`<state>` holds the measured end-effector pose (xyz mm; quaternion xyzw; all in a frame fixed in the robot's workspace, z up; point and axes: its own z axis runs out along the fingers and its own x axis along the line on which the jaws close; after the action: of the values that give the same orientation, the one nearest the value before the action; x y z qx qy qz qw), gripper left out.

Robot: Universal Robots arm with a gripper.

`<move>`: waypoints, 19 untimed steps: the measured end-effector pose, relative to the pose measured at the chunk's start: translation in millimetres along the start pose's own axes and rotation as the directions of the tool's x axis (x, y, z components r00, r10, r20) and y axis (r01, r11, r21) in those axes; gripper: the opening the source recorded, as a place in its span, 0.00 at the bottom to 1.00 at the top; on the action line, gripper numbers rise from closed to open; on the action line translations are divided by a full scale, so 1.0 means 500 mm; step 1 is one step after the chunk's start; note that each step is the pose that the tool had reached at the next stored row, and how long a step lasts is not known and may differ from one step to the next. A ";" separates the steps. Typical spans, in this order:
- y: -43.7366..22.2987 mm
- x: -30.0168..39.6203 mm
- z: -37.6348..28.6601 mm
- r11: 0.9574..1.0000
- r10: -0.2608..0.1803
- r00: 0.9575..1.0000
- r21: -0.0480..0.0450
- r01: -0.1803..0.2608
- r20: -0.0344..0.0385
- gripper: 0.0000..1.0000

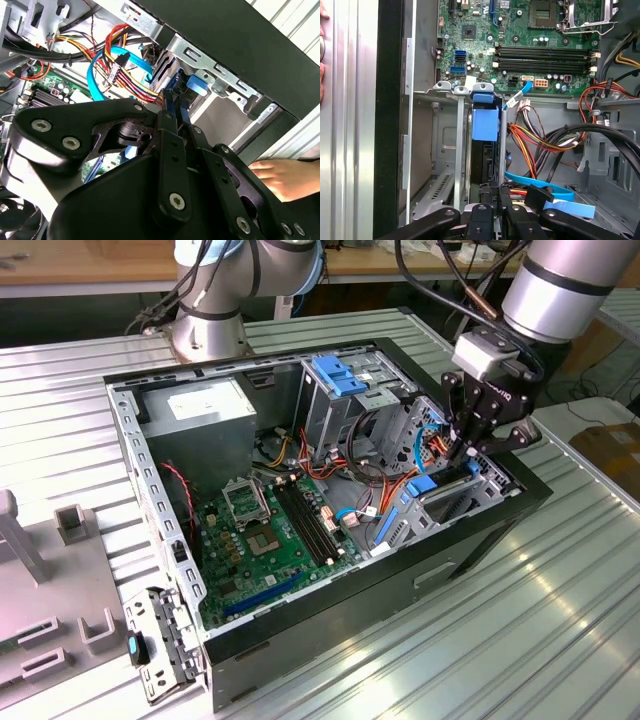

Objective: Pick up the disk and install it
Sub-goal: 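Insert the first disk wire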

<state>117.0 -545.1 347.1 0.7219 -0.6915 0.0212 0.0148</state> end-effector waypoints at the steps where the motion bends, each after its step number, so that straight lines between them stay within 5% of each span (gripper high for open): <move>1: 0.000 0.003 0.000 1.000 0.000 1.000 0.000 0.000 0.001 0.16; 11: 0.000 0.011 0.001 1.000 0.000 1.000 0.001 0.000 0.019 0.16; 19: 0.000 0.014 0.001 1.000 0.001 1.000 0.001 -0.001 0.023 0.16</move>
<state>117.1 -552.1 347.1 0.7218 -0.6919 0.0133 0.0067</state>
